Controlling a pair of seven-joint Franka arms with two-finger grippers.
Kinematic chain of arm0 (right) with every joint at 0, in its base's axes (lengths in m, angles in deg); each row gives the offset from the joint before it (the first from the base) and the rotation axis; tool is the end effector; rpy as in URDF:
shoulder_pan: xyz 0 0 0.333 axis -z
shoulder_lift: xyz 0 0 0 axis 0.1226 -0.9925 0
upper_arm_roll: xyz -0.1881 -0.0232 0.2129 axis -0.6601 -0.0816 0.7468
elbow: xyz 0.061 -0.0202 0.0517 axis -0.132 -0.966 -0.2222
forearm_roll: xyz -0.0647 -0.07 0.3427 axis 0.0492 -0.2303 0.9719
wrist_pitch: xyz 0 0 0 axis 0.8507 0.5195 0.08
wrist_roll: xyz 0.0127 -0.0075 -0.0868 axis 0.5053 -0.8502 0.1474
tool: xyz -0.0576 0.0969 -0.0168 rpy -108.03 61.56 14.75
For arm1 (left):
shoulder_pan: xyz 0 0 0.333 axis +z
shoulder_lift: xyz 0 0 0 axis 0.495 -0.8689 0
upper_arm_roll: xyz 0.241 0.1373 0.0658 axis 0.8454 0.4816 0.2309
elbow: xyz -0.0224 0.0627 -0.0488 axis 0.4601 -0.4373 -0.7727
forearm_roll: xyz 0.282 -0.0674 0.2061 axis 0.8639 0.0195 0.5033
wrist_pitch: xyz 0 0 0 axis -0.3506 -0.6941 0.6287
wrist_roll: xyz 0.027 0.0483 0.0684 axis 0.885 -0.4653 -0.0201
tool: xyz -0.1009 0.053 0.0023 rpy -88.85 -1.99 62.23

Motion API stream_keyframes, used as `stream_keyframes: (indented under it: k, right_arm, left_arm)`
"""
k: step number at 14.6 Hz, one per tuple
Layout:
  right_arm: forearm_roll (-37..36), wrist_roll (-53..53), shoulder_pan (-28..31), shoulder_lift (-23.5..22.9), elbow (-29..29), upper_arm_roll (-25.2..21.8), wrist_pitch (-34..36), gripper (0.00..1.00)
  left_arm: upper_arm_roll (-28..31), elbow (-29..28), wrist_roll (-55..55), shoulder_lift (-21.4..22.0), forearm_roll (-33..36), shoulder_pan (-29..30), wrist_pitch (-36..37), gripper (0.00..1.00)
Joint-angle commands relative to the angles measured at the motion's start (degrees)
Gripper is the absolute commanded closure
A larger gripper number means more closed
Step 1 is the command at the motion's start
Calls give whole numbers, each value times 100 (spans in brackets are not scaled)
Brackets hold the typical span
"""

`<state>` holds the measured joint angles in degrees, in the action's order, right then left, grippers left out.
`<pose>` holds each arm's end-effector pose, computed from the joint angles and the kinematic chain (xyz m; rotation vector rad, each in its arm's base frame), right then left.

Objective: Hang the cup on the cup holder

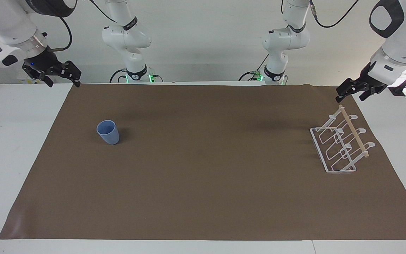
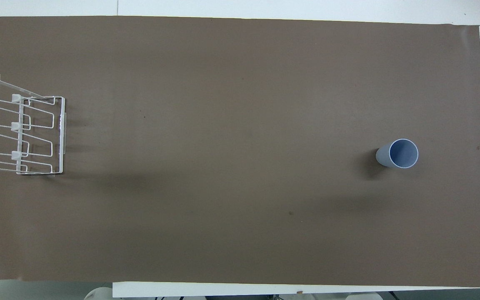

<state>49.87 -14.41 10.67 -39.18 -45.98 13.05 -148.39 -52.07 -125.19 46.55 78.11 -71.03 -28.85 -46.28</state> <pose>0.4756 -0.0880 0.5899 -3.1208 0.0536 0.2278 0.5033 0.0095 0.5663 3.1166 -0.0317 -0.1215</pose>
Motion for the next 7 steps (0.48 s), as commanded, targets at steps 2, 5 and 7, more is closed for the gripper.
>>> stream_keyframes:
  k: [2,5,7]
  right_arm:
    - [-20,86,25,118,-136,5,-52,0]
    - [-20,78,51,127,-189,5,-52,0]
    - [-99,86,34,161,-268,5,-113,0]
  left_arm:
    - [-42,19,-23,30,105,50,82,0]
    - [-42,19,-23,30,105,50,82,0]
    - [-42,19,-23,30,105,50,82,0]
